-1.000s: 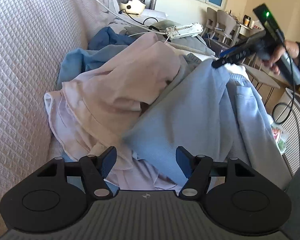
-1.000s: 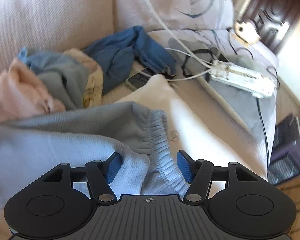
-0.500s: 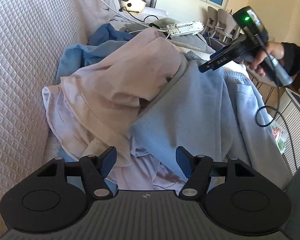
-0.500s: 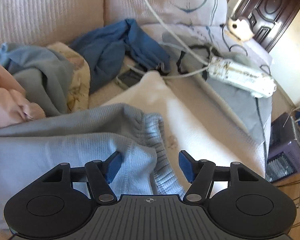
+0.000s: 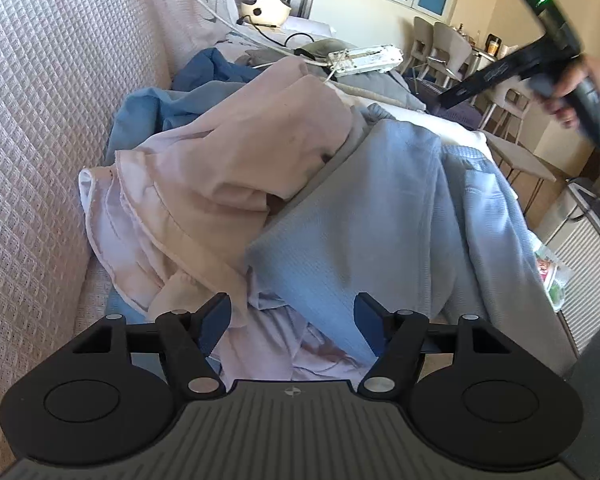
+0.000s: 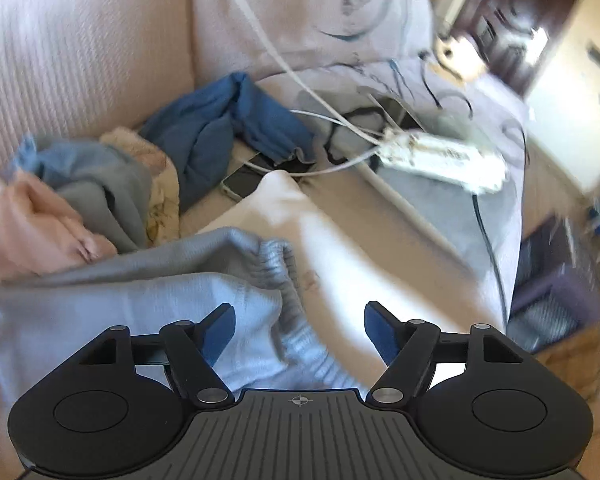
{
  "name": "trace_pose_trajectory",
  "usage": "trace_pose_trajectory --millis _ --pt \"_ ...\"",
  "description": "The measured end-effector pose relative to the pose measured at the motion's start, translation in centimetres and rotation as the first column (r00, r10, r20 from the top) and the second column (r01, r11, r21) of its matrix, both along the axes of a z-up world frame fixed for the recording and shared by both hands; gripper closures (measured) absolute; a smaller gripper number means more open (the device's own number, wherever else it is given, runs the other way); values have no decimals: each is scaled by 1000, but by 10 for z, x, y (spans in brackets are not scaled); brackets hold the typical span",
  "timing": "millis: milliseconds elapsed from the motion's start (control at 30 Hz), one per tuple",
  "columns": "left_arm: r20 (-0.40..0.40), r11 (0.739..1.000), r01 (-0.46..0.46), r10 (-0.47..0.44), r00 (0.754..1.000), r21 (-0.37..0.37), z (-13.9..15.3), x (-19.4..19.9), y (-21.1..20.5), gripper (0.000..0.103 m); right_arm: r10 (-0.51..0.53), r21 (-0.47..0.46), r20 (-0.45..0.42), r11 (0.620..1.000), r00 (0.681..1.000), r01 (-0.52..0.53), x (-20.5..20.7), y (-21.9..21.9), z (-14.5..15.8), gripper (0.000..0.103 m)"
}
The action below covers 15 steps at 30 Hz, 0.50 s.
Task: Fold clothes
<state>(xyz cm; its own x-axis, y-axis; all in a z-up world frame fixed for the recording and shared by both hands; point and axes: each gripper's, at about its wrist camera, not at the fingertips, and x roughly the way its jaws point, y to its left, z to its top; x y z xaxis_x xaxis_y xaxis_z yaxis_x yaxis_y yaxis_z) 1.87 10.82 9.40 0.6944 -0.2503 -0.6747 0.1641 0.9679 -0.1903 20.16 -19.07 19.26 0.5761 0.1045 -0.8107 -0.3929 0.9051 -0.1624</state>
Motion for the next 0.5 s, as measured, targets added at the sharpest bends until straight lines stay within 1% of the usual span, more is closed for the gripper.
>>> trace_pose_trajectory --millis 33,67,133,167,267,333,433,500 --pt "4 1000 -4 4 1000 -1 0 2 0 38 -56 66 -43 996 997 59 0 -6 5 30" --pt "8 1000 -7 7 1000 -3 0 3 -1 38 -100 143 -91 983 991 112 -1 -12 9 30" --pt "19 1000 -16 16 1000 -9 1 6 -2 39 -159 270 -198 940 967 209 -1 -17 11 31" --pt "26 1000 -19 19 999 -13 2 7 -2 39 -186 301 -246 918 951 258 -1 -16 10 31" --pt "43 1000 -20 20 999 -6 2 13 -4 39 -263 325 -361 864 895 385 3 -9 1 31" --pt "32 1000 -28 27 999 9 -1 18 -5 40 -304 319 -384 842 872 434 9 -1 -6 30" --pt "9 999 -24 24 1000 -29 -8 22 -1 40 -364 310 -406 808 838 501 23 11 -17 30" --pt "6 998 -26 27 1000 -60 -10 23 3 41 -414 299 -428 774 804 558 32 16 -24 30"
